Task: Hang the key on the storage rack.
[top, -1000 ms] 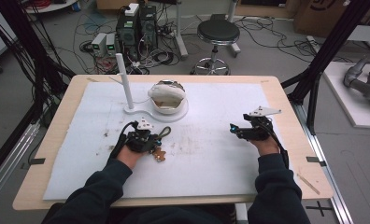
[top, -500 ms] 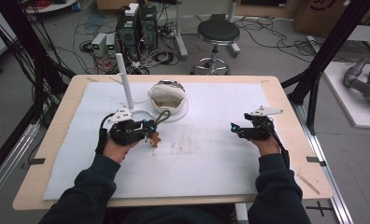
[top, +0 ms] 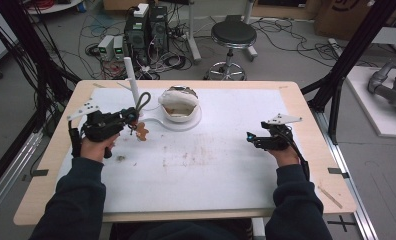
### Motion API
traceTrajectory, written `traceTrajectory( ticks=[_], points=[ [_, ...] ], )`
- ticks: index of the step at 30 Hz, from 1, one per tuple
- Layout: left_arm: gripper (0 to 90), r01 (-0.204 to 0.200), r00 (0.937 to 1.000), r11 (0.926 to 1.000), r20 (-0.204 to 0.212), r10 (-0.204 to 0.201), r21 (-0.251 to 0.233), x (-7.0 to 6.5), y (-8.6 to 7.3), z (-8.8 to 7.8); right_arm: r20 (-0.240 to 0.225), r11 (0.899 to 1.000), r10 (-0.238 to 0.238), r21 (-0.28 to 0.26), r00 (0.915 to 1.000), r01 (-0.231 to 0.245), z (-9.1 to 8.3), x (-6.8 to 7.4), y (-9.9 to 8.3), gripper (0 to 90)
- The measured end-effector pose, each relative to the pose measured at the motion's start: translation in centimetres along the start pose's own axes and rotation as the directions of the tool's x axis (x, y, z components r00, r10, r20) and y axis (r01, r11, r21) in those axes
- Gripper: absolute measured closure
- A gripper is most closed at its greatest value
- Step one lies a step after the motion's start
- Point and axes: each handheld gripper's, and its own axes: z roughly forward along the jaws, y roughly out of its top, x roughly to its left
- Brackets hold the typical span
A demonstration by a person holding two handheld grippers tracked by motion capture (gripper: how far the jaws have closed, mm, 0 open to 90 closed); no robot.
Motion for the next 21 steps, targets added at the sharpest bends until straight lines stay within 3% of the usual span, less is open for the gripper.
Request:
traceTrajectory(
  ticks=[4,10,15,17,21],
  points=[
    [75.3,0.013,0.9993,0.9989,-0.034,-0.015,-0.044,1.0,0.9,-0.6,0.0,1.0,0.004,0.0,1.0,-0.004,0.1,0.0,0.0,24.7],
    [75.3,0.046,0.9975,0.9954,-0.049,-0.05,-0.084,2.1,1.7,-1.0,0.002,1.0,0.009,-0.002,1.0,-0.009,0.0,0.0,0.0,24.7],
    [75.4,0.058,0.9941,0.9957,-0.088,-0.064,-0.073,3.0,2.6,-0.5,0.0,1.0,0.006,-0.002,1.0,-0.006,0.1,0.0,0.0,24.7],
    [75.4,0.055,0.9925,0.9975,-0.107,-0.06,-0.045,3.2,2.7,-0.1,0.001,1.0,0.004,-0.003,1.0,-0.004,0.0,0.0,0.0,24.7],
    [75.4,0.076,0.9858,0.9968,-0.148,-0.079,-0.026,3.9,2.5,0.6,0.001,1.0,0.003,-0.003,1.0,-0.003,0.0,-0.1,0.0,24.7]
  ],
)
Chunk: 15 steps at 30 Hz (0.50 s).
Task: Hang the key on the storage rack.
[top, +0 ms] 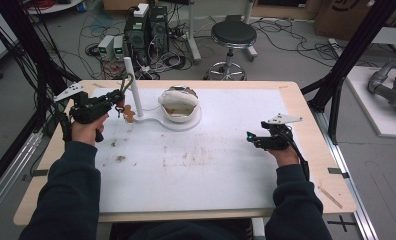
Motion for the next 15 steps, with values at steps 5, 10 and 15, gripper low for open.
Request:
traceTrajectory(
  ticks=[5,10,15],
  points=[
    [75.3,-0.015,0.9984,0.9989,-0.053,0.017,0.045,0.2,-0.5,1.2,-0.001,1.0,0.004,0.001,1.0,-0.004,0.1,0.1,0.0,24.7],
    [75.4,-0.045,0.9948,0.9962,-0.089,0.051,0.075,0.1,-0.7,2.6,0.0,1.0,0.003,0.002,1.0,-0.003,0.1,0.1,0.0,24.7],
    [75.2,-0.075,0.9896,0.9881,-0.112,0.09,0.134,-0.1,-1.1,3.4,-0.002,1.0,0.003,0.001,1.0,-0.003,0.0,0.0,0.0,24.7]
  ],
)
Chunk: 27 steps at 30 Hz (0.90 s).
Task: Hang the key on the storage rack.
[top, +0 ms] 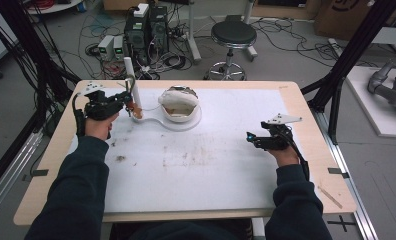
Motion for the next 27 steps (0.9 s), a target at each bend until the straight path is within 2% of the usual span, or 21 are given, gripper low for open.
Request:
traceTrajectory(
  ticks=[4,6,11,14,19,21,24,26,27],
  points=[
    [73.4,-0.013,0.9999,0.9999,0.008,0.013,0.001,-0.2,0.0,-0.2,-0.001,1.0,0.001,-0.001,1.0,-0.001,-0.1,-0.1,0.0,24.7],
    [65.7,-0.011,0.9999,0.9999,0.006,0.011,-0.002,-0.3,0.0,-0.4,0.001,1.0,0.006,0.001,1.0,-0.006,-0.1,-0.1,-0.1,24.6],
    [67.3,-0.017,0.9999,0.9999,0.0,0.017,-0.001,-0.2,-0.4,-0.7,0.002,1.0,0.005,0.0,1.0,-0.005,-0.2,-0.1,-0.1,24.7],
    [63.8,-0.02,0.9998,0.9998,-0.008,0.02,0.001,-0.1,-0.6,-0.7,0.0,1.0,0.0,0.0,1.0,0.0,-0.1,0.0,-0.1,24.7],
    [50.0,-0.02,0.9998,0.9997,-0.008,0.019,-0.016,-0.2,-1.0,-1.2,0.003,1.0,0.005,-0.002,1.0,-0.005,-0.2,-0.1,-0.1,24.7],
    [44.3,-0.021,0.9997,0.9997,0.011,0.021,-0.015,-0.3,-1.2,-1.6,0.002,1.0,0.003,-0.002,1.0,-0.003,-0.2,-0.1,-0.1,24.7],
    [33.8,-0.042,0.9985,0.9967,0.032,0.044,-0.07,-0.7,-1.8,-2.4,0.001,1.0,0.006,-0.002,1.0,-0.006,-0.3,-0.1,-0.2,24.7],
    [23.3,-0.043,0.9977,0.9958,0.049,0.048,-0.081,-1.0,-2.4,-2.8,-0.004,1.0,0.0,-0.006,1.0,0.0,-0.4,0.0,-0.3,24.6],
    [20.7,-0.06,0.996,0.9951,0.062,0.065,-0.078,-1.1,-2.7,-2.9,-0.006,1.0,-0.001,-0.009,1.0,0.001,-0.6,0.1,-0.3,24.6]
  ],
)
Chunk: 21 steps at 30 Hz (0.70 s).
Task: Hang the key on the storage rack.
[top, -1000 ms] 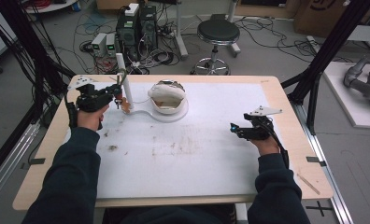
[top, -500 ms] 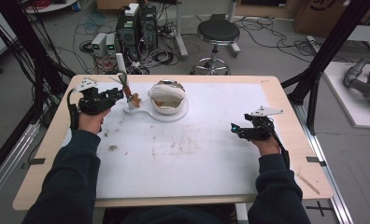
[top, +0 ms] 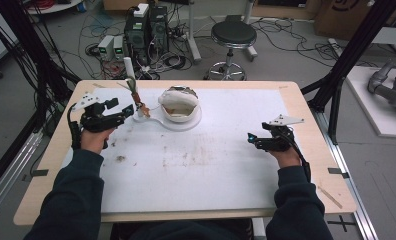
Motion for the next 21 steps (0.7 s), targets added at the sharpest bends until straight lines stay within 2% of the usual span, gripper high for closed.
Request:
traceTrajectory(
  ticks=[2,7,10,13,15,19,21],
  points=[
    [20.2,-0.03,0.9993,0.9995,0.023,0.03,-0.004,-0.4,-0.7,-0.3,-0.005,1.0,-0.001,-0.013,1.0,0.001,-0.2,0.1,0.0,24.5],
    [20.3,-0.069,0.9948,0.9976,0.076,0.067,0.011,-1.1,-1.7,-0.4,-0.02,0.999,0.026,-0.041,0.9995,-0.027,-0.9,-0.1,-0.3,22.0],
    [20.5,-0.059,0.9944,0.9978,0.09,0.056,0.031,-1.3,-2.3,-0.1,-0.019,0.998,0.029,-0.05,0.9994,-0.03,-1.3,-0.3,-0.5,22.0],
    [20.6,-0.053,0.9944,0.9955,0.095,0.045,0.079,-1.5,-2.6,0.1,-0.014,0.998,0.036,-0.049,0.9993,-0.037,-1.6,-0.4,-0.8,21.8],
    [20.5,-0.064,0.993,0.9938,0.105,0.055,0.091,-1.7,-2.7,0.2,-0.01,0.998,0.036,-0.048,0.9993,-0.037,-1.7,-0.4,-0.8,21.8],
    [20.6,-0.063,0.9916,0.993,0.119,0.051,0.1,-2.1,-2.8,0.5,-0.005,0.998,0.025,-0.05,0.9997,-0.025,-1.8,-0.4,-0.8,21.8],
    [20.8,-0.053,0.9924,0.9959,0.115,0.045,0.074,-2.2,-3.3,0.5,-0.002,0.999,0.024,-0.049,0.9997,-0.024,-1.8,-0.4,-0.8,21.8]
  ],
)
